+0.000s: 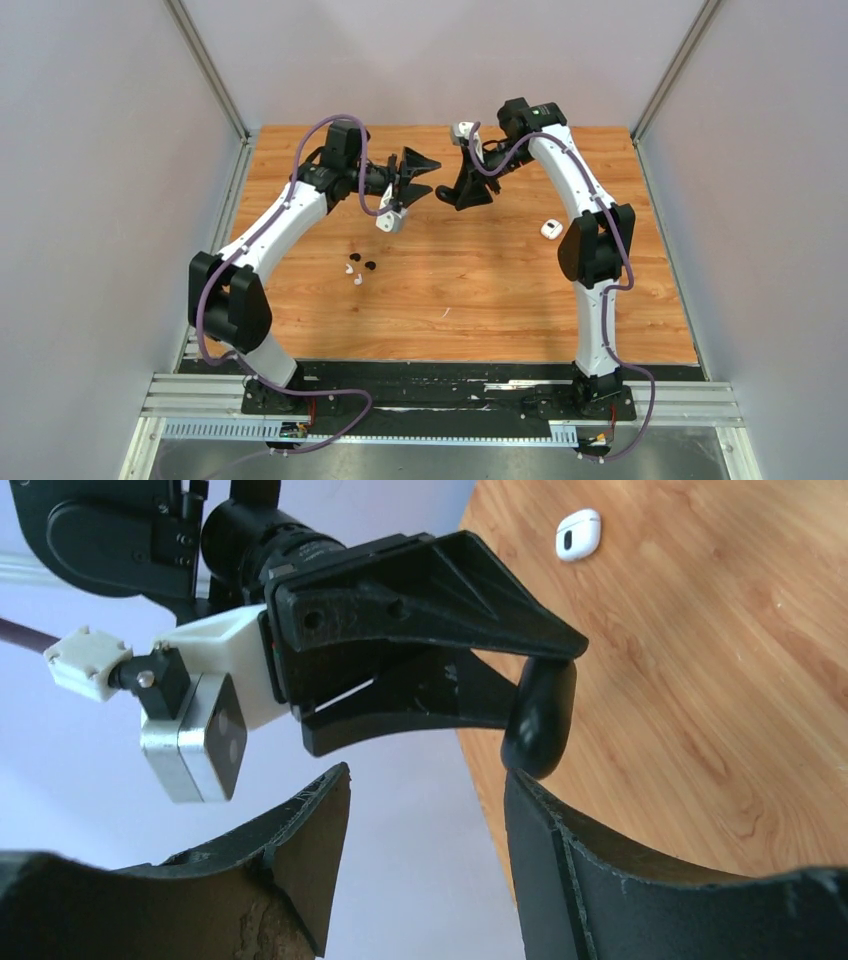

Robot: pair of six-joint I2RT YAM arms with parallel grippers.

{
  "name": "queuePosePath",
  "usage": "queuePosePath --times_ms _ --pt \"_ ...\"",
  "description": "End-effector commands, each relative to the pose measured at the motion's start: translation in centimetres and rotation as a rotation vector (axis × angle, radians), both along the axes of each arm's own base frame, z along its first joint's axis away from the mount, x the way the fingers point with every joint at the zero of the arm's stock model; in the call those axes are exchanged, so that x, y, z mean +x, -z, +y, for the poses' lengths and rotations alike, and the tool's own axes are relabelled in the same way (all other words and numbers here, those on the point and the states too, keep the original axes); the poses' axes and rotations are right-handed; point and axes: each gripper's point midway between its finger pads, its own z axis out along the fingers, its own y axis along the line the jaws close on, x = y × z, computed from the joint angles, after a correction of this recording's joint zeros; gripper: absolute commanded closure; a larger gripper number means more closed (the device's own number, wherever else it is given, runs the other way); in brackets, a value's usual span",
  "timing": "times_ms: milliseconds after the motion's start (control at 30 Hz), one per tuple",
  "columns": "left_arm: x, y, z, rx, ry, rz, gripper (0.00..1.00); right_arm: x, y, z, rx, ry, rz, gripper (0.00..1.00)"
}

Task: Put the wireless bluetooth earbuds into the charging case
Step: Pick up the charging case at the center of the board.

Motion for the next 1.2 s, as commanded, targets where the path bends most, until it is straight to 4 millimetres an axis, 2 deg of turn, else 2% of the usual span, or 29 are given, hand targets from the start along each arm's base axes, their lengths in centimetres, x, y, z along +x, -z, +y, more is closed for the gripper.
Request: queuePosePath --times_ms 0,33,67,100,133,200,467,567,800,967,1033,1133,1167 --pt "-2.0 0.9 -0.7 0.06 0.125 0.016 0.35 -0.1 -3.6 0.6 0.061 -0.017 -0.115 0.98" --pt "-1.5 0.6 -0.8 0.079 0.125 0.006 0.35 0.0 -3.8 0.6 0.062 -0.019 -0.125 0.98" --pt "-2.2 1.5 -0.4 0.12 0.147 0.031 0.35 0.0 -3.7 0.6 0.059 -0.024 -0.133 0.98" --pt "-1.7 1.3 -0.4 0.142 0.149 0.016 0.35 0.0 -3.6 0.6 0.057 -0.027 -0.14 0.99" --pt "-2.3 2.0 -0.1 0.176 0.167 0.027 0.35 -0.1 -3.5 0.6 0.055 -0.031 -0.143 0.99" --pt "-2.3 2.2 -0.1 0.189 0.187 0.012 0.36 -0.4 -3.5 0.7 0.054 -0.039 -0.146 0.98" --pt "-1.3 2.9 -1.3 0.188 0.227 -0.095 0.41 -0.8 -4.0 1.0 0.072 -0.05 -0.16 0.98" --pt "-0.9 3.5 -1.7 0.194 0.247 -0.13 0.46 -0.8 -3.9 1.0 0.07 -0.053 -0.165 0.98" --pt "-0.7 4.2 -2.5 0.195 0.271 -0.17 0.52 -1.0 -3.9 1.5 0.072 -0.07 -0.18 0.98" --pt "-0.2 4.0 -3.1 0.157 0.25 -0.183 0.63 -1.0 -3.7 1.5 0.068 -0.067 -0.171 0.98" --pt "-0.1 4.4 -3.2 0.132 0.237 -0.178 0.71 -1.1 -3.6 1.6 0.069 -0.064 -0.153 0.98" --pt "0.3 3.4 -3.3 0.098 0.199 -0.191 0.89 -1.0 -3.3 1.5 0.062 -0.049 -0.126 0.89" --pt "0.4 3.8 -3.1 0.109 0.18 -0.179 0.93 -0.7 -3.3 1.4 0.058 -0.034 -0.115 0.85"
